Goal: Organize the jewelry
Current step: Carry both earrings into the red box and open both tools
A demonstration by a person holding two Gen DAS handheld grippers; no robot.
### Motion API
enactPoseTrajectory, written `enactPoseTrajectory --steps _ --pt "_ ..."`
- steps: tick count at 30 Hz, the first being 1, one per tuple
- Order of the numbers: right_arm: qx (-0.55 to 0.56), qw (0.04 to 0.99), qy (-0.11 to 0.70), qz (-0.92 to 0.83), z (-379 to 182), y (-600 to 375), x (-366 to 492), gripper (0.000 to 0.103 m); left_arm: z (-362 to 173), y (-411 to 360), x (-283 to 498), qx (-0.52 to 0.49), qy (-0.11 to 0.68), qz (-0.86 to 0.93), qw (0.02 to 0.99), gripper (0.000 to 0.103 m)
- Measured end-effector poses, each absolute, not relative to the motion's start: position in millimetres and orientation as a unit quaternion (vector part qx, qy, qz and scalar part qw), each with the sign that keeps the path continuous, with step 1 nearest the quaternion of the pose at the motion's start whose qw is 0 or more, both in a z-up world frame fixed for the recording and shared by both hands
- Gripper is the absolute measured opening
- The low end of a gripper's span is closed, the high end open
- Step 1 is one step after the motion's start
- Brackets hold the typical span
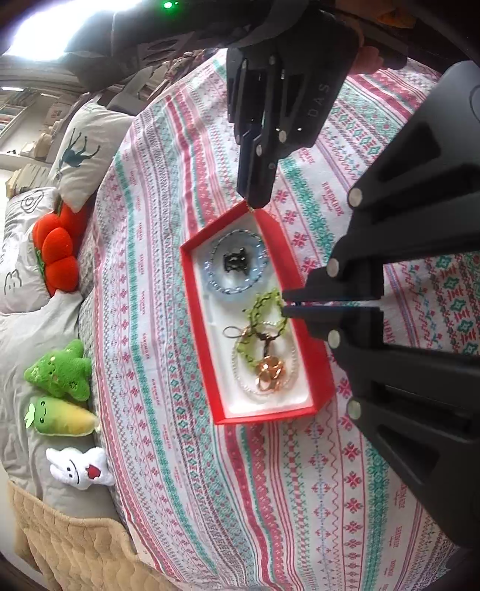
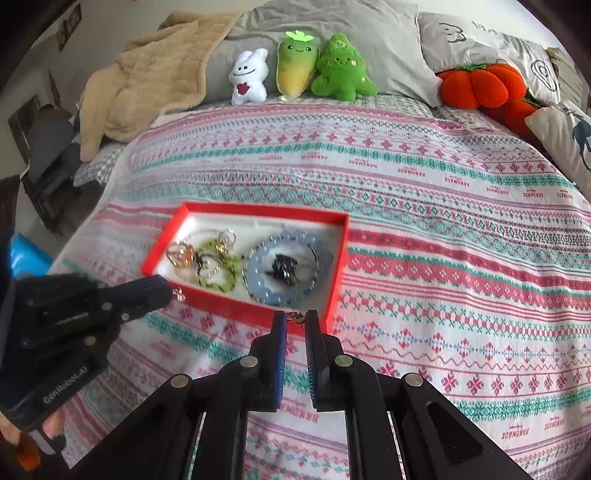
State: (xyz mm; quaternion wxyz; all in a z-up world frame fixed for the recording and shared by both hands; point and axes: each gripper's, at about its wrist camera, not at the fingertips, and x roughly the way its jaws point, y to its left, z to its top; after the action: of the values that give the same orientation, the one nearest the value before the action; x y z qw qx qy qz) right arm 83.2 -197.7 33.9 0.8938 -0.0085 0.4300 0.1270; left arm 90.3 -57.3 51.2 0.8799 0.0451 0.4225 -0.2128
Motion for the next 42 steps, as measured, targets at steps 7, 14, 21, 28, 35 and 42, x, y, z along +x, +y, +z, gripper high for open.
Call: enactPoseTrajectory --steps 7,14,21,28,35,42 --pt "0.008 0.896 0.425 0.128 35.7 -189.2 98.2 0.01 46.3 -63.8 105.3 0.036 0.423 -0.197 0.884 0.002" --pt "0.024 0.896 0.424 0.125 30.7 -189.8 112.1 0.01 41.3 -67.2 112.9 0.04 0.422 -0.179 0.888 0.002" --pt "0.03 0.892 0.434 0.122 27.8 -192.6 116.3 0.017 42.4 -61.4 112.7 0.046 0.423 -0.165 0.89 0.026" --pt "0.025 0.892 0.433 0.123 35.1 -193.1 106.8 0.019 51.6 -48.4 103.1 0.038 0.424 -0.148 0.893 0.052" --pt "0.009 0.889 0.441 0.122 37.4 -192.0 89.6 0.045 51.1 -30.3 88.4 0.034 0.454 -0.108 0.884 0.074" --pt "0.007 0.886 0.453 0.101 36.5 -195.5 67.8 0.072 38.5 -21.0 65.4 0.029 0.498 -0.078 0.863 0.093"
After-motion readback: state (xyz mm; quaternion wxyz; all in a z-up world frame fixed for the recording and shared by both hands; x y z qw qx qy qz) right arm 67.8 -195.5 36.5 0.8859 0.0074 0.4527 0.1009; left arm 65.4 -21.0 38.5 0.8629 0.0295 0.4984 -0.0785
